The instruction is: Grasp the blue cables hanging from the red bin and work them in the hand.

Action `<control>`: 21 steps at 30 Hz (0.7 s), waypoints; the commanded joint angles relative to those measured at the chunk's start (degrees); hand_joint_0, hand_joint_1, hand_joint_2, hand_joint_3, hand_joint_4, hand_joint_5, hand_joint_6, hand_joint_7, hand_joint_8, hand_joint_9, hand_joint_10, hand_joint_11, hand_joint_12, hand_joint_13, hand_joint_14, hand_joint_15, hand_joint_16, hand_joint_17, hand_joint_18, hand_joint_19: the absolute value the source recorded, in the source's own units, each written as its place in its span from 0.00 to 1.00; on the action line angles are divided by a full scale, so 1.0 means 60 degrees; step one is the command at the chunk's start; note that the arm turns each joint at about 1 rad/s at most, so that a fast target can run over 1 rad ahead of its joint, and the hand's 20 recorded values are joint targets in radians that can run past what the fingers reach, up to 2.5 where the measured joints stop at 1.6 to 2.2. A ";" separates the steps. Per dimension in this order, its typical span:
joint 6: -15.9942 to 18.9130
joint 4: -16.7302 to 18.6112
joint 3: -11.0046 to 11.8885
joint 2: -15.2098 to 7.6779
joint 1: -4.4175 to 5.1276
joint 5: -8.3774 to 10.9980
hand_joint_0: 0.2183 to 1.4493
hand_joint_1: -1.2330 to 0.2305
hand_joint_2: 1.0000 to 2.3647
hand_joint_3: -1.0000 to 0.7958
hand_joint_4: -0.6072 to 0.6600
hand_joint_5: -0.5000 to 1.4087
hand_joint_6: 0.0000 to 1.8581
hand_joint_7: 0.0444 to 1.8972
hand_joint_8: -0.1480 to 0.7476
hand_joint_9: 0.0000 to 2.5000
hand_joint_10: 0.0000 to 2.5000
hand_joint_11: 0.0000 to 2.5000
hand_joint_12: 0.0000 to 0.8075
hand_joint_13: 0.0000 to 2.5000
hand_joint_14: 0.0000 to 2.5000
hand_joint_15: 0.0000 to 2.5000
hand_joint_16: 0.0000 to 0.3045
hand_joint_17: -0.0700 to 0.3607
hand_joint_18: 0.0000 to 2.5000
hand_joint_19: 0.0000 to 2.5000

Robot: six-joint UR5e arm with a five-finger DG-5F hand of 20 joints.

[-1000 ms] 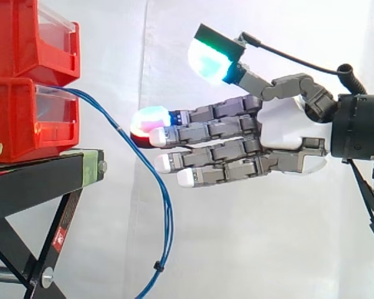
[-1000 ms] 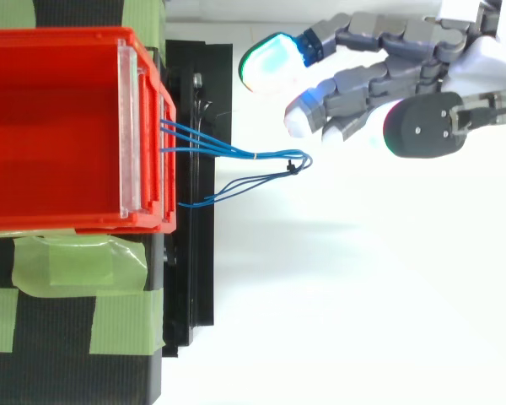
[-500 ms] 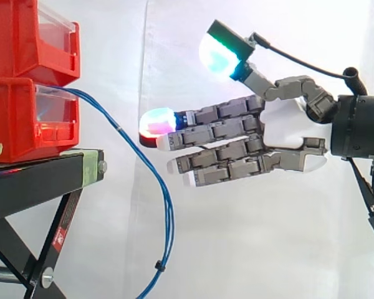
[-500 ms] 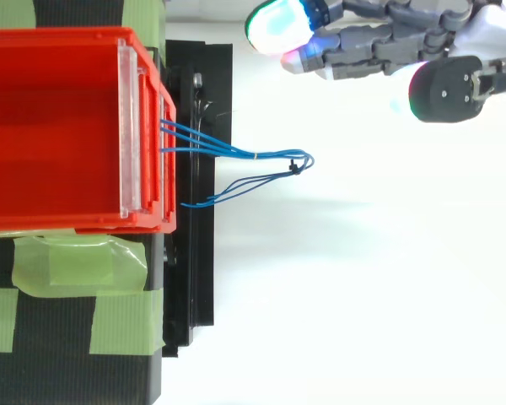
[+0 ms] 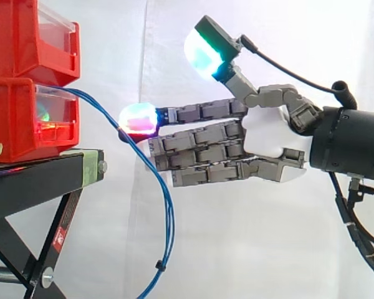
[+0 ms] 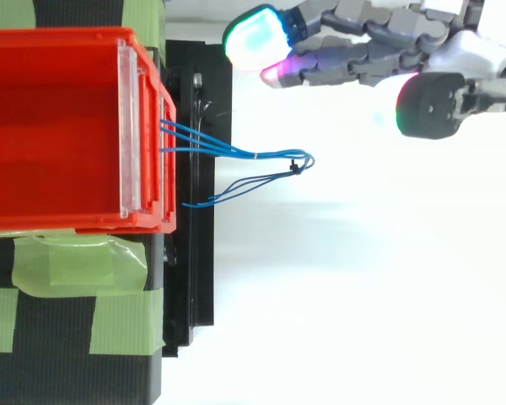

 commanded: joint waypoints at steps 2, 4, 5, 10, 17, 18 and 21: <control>-0.0054 0.0081 0.0002 -0.0058 0.0226 0.0294 0.37 0.51 0.00 0.00 0.63 0.13 0.00 0.37 0.58 0.17 0.00 0.10 0.52 0.08 0.00 0.11 0.22 0.52 0.00 0.13; -0.0068 0.0037 0.0002 -0.0058 0.0343 0.0455 0.37 0.50 0.00 0.00 0.63 0.13 0.00 0.37 0.57 0.17 0.00 0.10 0.52 0.10 0.00 0.12 0.22 0.51 0.02 0.14; -0.0127 0.0066 0.0002 -0.0058 0.0460 0.0674 0.37 0.50 0.00 0.00 0.63 0.13 0.00 0.37 0.57 0.17 0.00 0.11 0.52 0.10 0.00 0.12 0.22 0.51 0.02 0.14; -0.0186 0.0022 0.0002 -0.0058 0.0636 0.0923 0.37 0.50 0.00 0.01 0.63 0.14 0.00 0.38 0.57 0.18 0.00 0.12 0.53 0.12 0.00 0.13 0.22 0.51 0.05 0.16; -0.0068 -0.0622 0.0002 -0.0058 0.0812 0.0923 0.38 0.48 0.00 0.01 0.63 0.14 0.00 0.37 0.56 0.19 0.00 0.13 0.54 0.14 0.00 0.14 0.22 0.51 0.08 0.17; -0.0054 -0.0608 0.0002 -0.0058 0.0826 0.0938 0.38 0.48 0.00 0.01 0.63 0.14 0.00 0.38 0.56 0.19 0.00 0.13 0.54 0.14 0.01 0.14 0.22 0.51 0.08 0.17; -0.0142 -0.0520 -0.0013 -0.0058 0.0885 0.0967 0.38 0.48 0.00 0.01 0.63 0.14 0.00 0.38 0.57 0.19 0.00 0.13 0.54 0.14 0.00 0.15 0.22 0.52 0.09 0.17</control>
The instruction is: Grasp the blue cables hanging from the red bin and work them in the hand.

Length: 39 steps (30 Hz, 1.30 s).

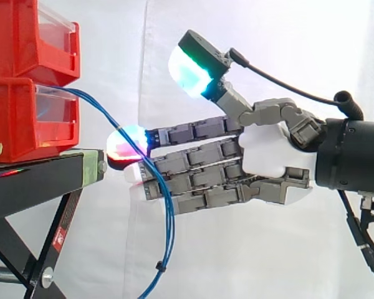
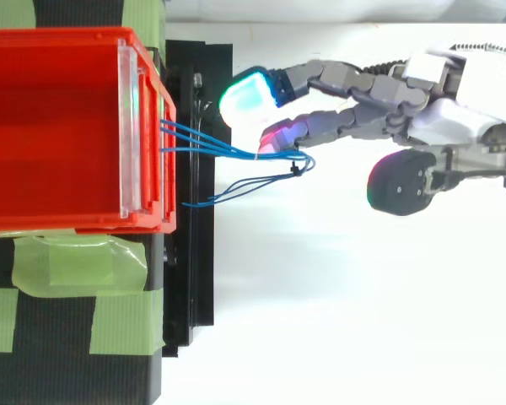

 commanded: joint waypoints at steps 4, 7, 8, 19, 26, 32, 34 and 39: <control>-0.0344 0.0352 -0.0008 -0.0013 0.0114 0.0284 0.38 0.48 0.00 0.01 0.63 0.14 0.00 0.38 0.57 0.19 0.00 0.13 0.54 0.15 0.01 0.15 0.22 0.52 0.10 0.18; -0.0535 0.0411 -0.0008 -0.0028 0.0158 0.0328 0.38 0.48 0.00 0.01 0.63 0.14 0.00 0.38 0.57 0.19 0.00 0.13 0.54 0.15 0.00 0.15 0.22 0.52 0.11 0.18; -0.0476 0.0425 0.0006 -0.0145 0.0158 0.0328 0.38 0.48 0.00 0.01 0.63 0.14 0.00 0.38 0.57 0.19 0.00 0.13 0.54 0.15 0.00 0.15 0.22 0.52 0.11 0.18; 0.0037 0.1773 0.0006 -0.1170 0.0202 0.0284 0.38 0.48 0.00 0.01 0.63 0.14 0.00 0.38 0.58 0.20 0.00 0.14 0.55 0.16 0.01 0.16 0.23 0.52 0.12 0.20; -0.0095 0.1641 0.0006 -0.1170 0.0319 0.0298 0.38 0.48 0.00 0.01 0.63 0.14 0.00 0.38 0.57 0.20 0.00 0.14 0.55 0.17 0.01 0.16 0.23 0.52 0.13 0.20; -0.0505 0.1861 0.0006 -0.1405 0.0436 0.0328 0.38 0.47 0.00 0.01 0.63 0.14 0.00 0.38 0.57 0.20 0.00 0.14 0.55 0.17 0.01 0.16 0.23 0.52 0.13 0.20; -0.0417 0.1861 0.0006 -0.1522 0.0451 0.0298 0.38 0.47 0.00 0.01 0.63 0.14 0.00 0.38 0.57 0.20 0.00 0.14 0.55 0.17 0.01 0.17 0.23 0.52 0.13 0.20; -0.0403 0.2256 0.0006 -0.1654 0.0568 0.0459 0.38 0.47 0.00 0.01 0.63 0.14 0.00 0.38 0.57 0.20 0.00 0.14 0.55 0.18 0.01 0.17 0.23 0.52 0.13 0.20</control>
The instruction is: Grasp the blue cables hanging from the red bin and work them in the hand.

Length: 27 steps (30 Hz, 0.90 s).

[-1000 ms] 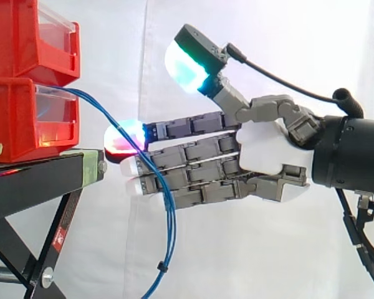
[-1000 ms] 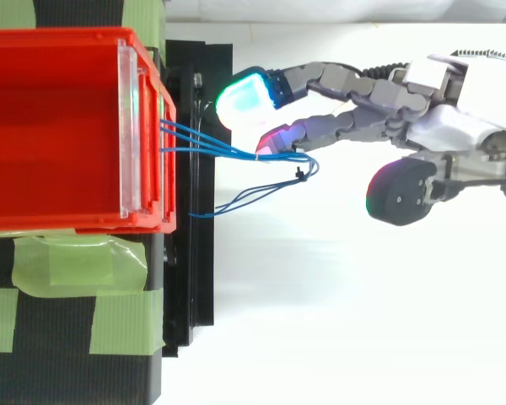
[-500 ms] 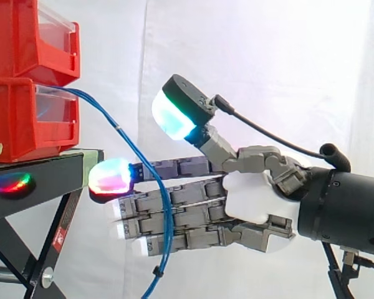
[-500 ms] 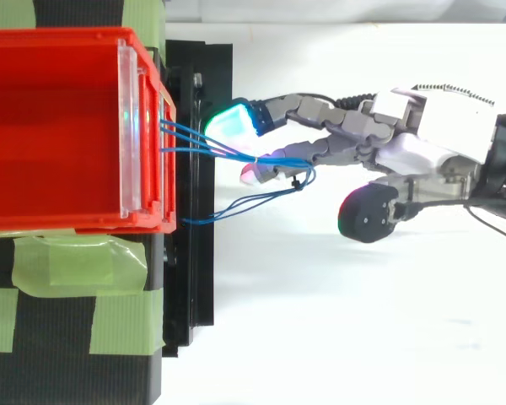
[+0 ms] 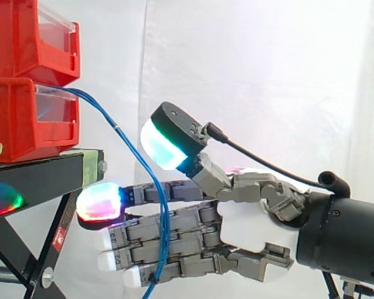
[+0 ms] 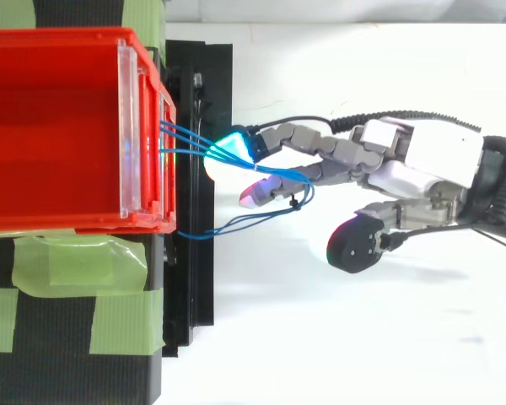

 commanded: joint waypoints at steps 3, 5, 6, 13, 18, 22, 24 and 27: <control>-0.0190 0.0223 0.0006 -0.0073 0.0117 0.0127 0.38 0.47 0.00 0.01 0.63 0.14 0.00 0.38 0.57 0.21 0.00 0.15 0.55 0.18 0.01 0.17 0.23 0.52 0.13 0.20; -0.0190 0.0223 0.0006 -0.0073 0.0131 0.0142 0.38 0.47 0.00 0.01 0.63 0.14 0.00 0.38 0.57 0.21 0.00 0.15 0.55 0.18 0.01 0.17 0.23 0.52 0.14 0.21; -0.0190 0.0223 0.0006 -0.0073 0.0131 0.0127 0.38 0.47 0.00 0.01 0.63 0.14 0.00 0.38 0.57 0.21 0.00 0.15 0.55 0.18 0.01 0.17 0.23 0.52 0.14 0.20; 0.0000 0.1044 0.0006 -0.0571 0.0146 0.0112 0.38 0.47 0.00 0.01 0.63 0.14 0.00 0.38 0.57 0.21 0.00 0.16 0.55 0.18 0.01 0.17 0.23 0.52 0.14 0.21; -0.0059 0.1044 -0.0008 -0.0571 0.0160 0.0083 0.38 0.47 0.00 0.01 0.63 0.14 0.00 0.38 0.57 0.21 0.00 0.17 0.55 0.18 0.01 0.18 0.23 0.52 0.14 0.21; -0.0059 0.1000 -0.0008 -0.0571 0.0160 0.0068 0.38 0.47 0.00 0.02 0.63 0.14 0.00 0.38 0.58 0.22 0.00 0.19 0.56 0.19 0.01 0.19 0.23 0.52 0.15 0.22; -0.0044 0.1000 0.0006 -0.0571 0.0160 0.0039 0.38 0.47 0.00 0.02 0.64 0.14 0.00 0.38 0.58 0.23 0.00 0.20 0.56 0.20 0.01 0.20 0.23 0.52 0.16 0.23; -0.0015 0.1029 -0.0008 -0.0556 0.0160 -0.0020 0.38 0.48 0.00 0.02 0.65 0.15 0.00 0.38 0.58 0.25 0.01 0.23 0.57 0.23 0.01 0.23 0.23 0.52 0.18 0.25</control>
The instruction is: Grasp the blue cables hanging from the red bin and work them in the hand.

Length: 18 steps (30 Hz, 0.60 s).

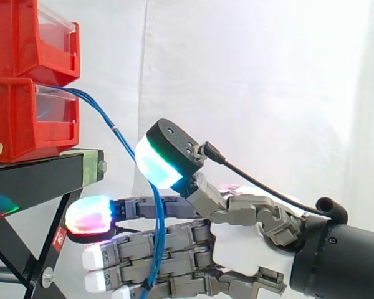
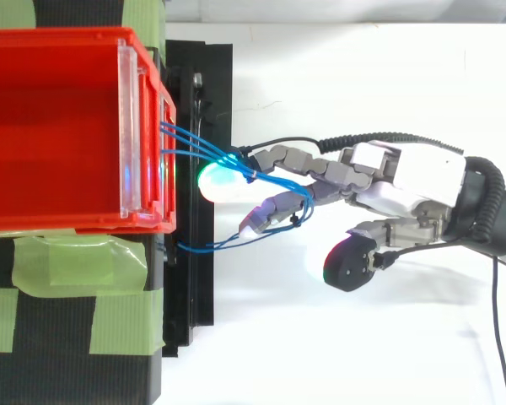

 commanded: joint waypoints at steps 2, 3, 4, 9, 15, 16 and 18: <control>0.0051 0.0020 0.0006 0.0010 0.0015 -0.0081 0.39 0.48 0.00 0.02 0.65 0.16 0.00 0.39 0.59 0.27 0.01 0.26 0.58 0.24 0.01 0.24 0.23 0.52 0.19 0.25; 0.0065 0.0020 -0.0009 0.0054 0.0015 -0.0081 0.39 0.48 0.00 0.02 0.65 0.16 0.00 0.39 0.60 0.28 0.01 0.29 0.58 0.25 0.01 0.26 0.23 0.52 0.20 0.25; 0.0080 0.0005 0.0006 0.0054 0.0015 -0.0081 0.39 0.48 0.00 0.02 0.65 0.16 0.00 0.39 0.59 0.29 0.01 0.30 0.59 0.27 0.01 0.27 0.23 0.53 0.22 0.26; 0.0153 0.0005 0.0006 0.0200 0.0000 -0.0110 0.39 0.48 0.00 0.02 0.65 0.17 0.00 0.39 0.59 0.33 0.01 0.40 0.61 0.36 0.01 0.37 0.23 0.53 0.26 0.30; 0.0285 -0.0053 -0.0009 0.0215 -0.0029 -0.0169 0.40 0.48 0.00 0.02 0.66 0.18 0.00 0.40 0.58 0.40 0.01 0.53 0.57 0.47 0.01 0.52 0.23 0.53 0.34 0.39; 0.0285 -0.0083 0.0006 0.0215 -0.0029 -0.0169 0.40 0.48 0.00 0.02 0.66 0.19 0.00 0.40 0.57 0.41 0.01 0.56 0.55 0.48 0.01 0.55 0.23 0.53 0.35 0.41; 0.0285 -0.0083 -0.0009 0.0215 -0.0044 -0.0184 0.40 0.48 0.00 0.02 0.66 0.19 0.00 0.39 0.56 0.43 0.00 0.61 0.54 0.50 0.00 0.60 0.23 0.52 0.37 0.44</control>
